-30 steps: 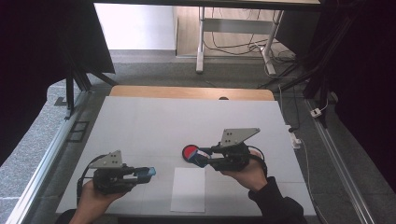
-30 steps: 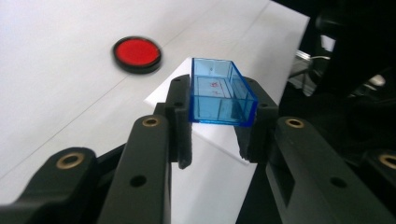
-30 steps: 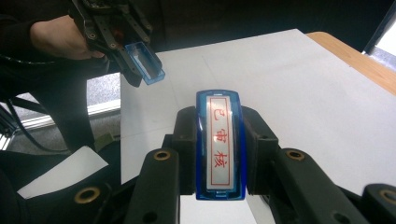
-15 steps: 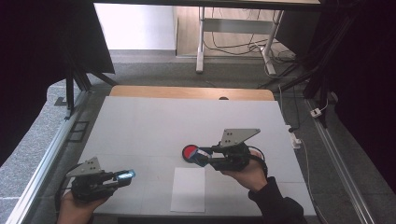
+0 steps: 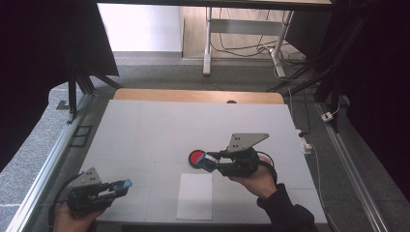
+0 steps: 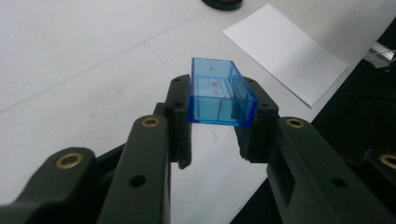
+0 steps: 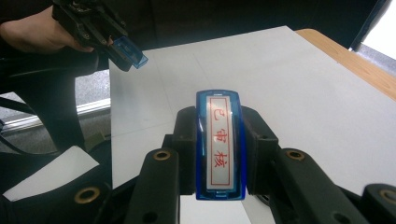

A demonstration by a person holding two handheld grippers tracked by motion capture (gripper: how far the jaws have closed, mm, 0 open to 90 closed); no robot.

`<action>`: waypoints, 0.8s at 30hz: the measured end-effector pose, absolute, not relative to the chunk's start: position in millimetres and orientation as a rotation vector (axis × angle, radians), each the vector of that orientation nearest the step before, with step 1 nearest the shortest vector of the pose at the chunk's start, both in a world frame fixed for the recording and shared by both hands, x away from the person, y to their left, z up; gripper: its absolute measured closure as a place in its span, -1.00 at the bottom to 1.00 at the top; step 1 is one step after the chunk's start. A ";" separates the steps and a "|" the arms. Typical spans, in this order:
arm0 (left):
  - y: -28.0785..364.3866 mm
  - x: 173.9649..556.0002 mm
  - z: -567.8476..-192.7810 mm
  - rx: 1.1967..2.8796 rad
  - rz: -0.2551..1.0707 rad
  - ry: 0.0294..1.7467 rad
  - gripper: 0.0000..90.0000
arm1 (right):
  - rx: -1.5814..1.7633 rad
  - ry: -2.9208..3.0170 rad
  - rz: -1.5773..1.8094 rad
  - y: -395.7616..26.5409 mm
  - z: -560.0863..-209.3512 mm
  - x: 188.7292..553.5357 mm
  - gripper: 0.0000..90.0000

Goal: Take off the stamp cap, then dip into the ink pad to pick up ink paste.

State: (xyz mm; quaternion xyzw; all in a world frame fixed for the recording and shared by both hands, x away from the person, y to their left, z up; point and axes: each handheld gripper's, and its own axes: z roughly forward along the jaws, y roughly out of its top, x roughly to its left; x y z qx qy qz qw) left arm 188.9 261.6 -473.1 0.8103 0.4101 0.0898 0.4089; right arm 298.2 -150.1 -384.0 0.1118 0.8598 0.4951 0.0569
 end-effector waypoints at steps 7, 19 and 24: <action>262.3 189.4 -474.2 2.043 0.211 1.040 0.51 | 0.351 2.607 1.488 -150.0 -385.1 298.7 0.57; 261.1 189.3 -474.5 2.055 0.209 1.036 0.51 | 0.427 2.636 1.415 -140.5 -396.0 310.8 0.57; 262.2 189.4 -474.9 2.049 0.202 1.034 0.51 | 0.441 2.644 1.366 -134.4 -404.8 320.2 0.57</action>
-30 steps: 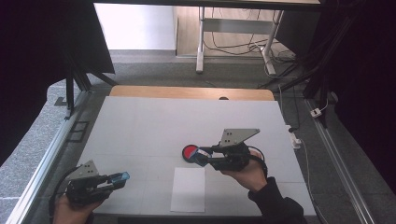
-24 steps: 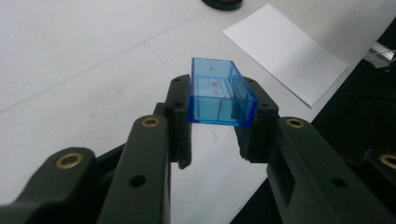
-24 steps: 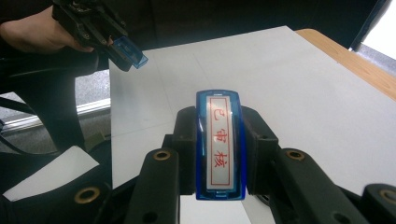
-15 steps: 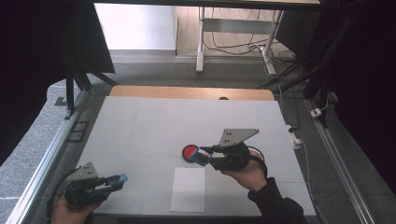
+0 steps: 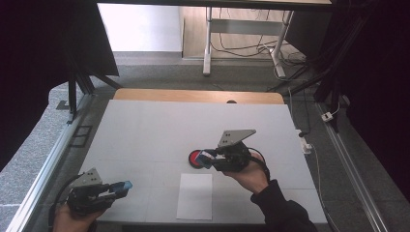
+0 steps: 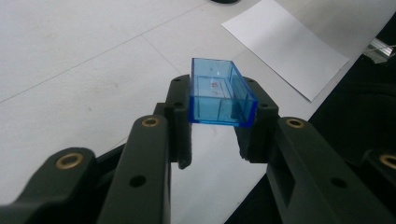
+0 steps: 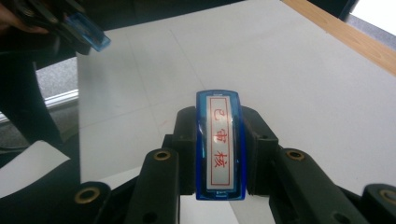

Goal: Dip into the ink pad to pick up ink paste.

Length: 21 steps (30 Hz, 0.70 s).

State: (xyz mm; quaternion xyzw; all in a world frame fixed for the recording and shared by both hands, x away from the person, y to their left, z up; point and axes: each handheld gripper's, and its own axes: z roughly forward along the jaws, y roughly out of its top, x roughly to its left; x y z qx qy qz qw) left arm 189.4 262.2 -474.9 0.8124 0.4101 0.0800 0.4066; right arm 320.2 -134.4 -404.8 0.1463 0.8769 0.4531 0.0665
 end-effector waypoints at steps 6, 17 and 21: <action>261.1 188.7 -475.1 2.059 0.199 1.026 0.51 | 0.469 2.662 1.316 -128.3 -417.1 330.1 0.57; 261.9 188.8 -475.2 2.054 0.198 1.032 0.51 | 0.499 2.672 1.198 -114.5 -432.7 349.1 0.57; 262.8 189.2 -475.4 2.044 0.188 1.036 0.51 | 0.500 2.683 1.162 -107.2 -439.4 356.4 0.57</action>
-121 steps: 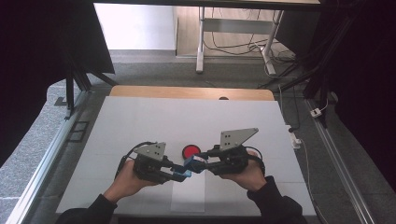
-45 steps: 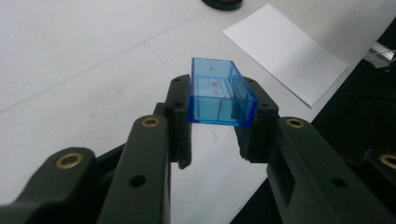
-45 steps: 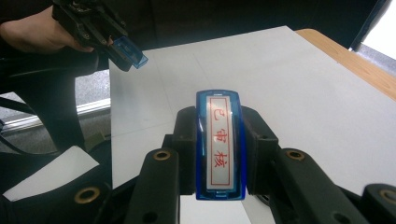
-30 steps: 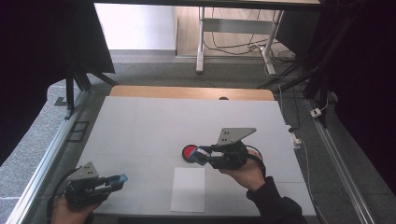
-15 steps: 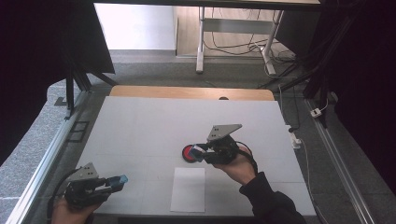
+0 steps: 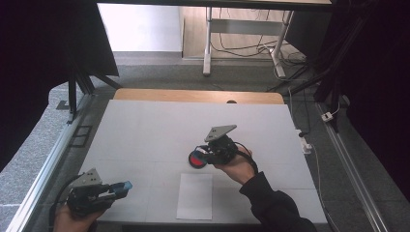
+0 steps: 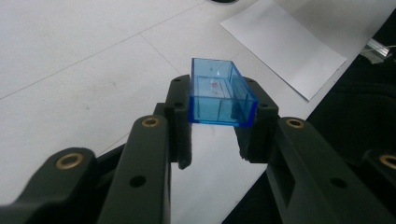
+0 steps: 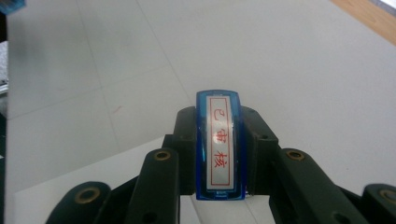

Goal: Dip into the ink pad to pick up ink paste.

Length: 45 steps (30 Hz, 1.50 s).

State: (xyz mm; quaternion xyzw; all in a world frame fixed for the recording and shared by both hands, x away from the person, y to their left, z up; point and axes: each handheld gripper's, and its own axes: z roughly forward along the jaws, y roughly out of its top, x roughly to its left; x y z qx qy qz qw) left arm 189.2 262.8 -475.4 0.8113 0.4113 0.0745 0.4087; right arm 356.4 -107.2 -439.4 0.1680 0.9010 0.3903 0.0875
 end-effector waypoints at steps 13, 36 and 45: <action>264.7 188.8 -475.3 2.033 0.184 1.035 0.51 | 0.564 2.718 1.055 -95.3 -461.6 379.1 0.57; 265.5 188.6 -475.5 2.028 0.178 1.037 0.51 | 0.568 2.741 0.945 -84.9 -484.9 393.5 0.58; 265.7 188.6 -475.5 2.027 0.176 1.037 0.51 | 0.542 2.717 0.892 -79.2 -484.8 387.4 0.58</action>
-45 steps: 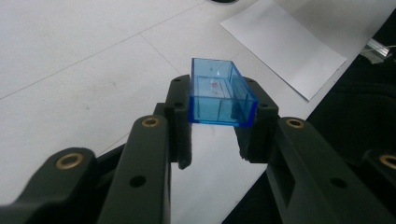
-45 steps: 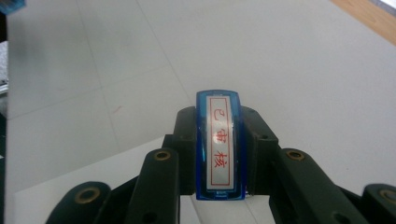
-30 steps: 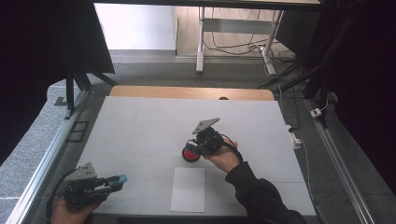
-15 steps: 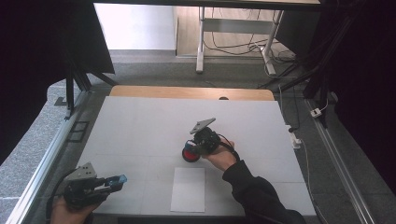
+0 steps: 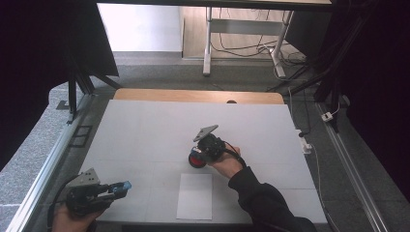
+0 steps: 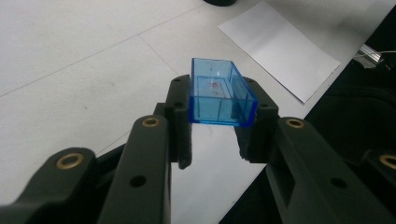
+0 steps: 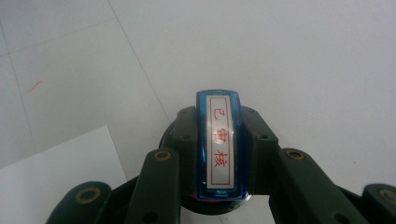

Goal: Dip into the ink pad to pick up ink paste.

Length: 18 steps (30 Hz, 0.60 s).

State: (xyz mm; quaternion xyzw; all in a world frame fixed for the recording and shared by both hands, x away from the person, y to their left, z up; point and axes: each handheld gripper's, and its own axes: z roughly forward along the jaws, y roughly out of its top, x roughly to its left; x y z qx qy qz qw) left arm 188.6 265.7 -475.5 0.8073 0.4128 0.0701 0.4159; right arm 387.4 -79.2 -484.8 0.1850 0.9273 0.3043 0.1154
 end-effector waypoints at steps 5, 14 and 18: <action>265.6 188.6 -475.5 2.027 0.176 1.035 0.51 | 0.510 2.696 0.862 -75.9 -485.0 383.6 0.58; 265.9 188.7 -475.5 2.026 0.174 1.036 0.51 | 0.599 2.728 0.931 -82.7 -485.9 391.3 0.58; 266.0 188.7 -475.5 2.026 0.173 1.037 0.51 | 0.637 2.739 0.962 -85.3 -486.6 394.5 0.58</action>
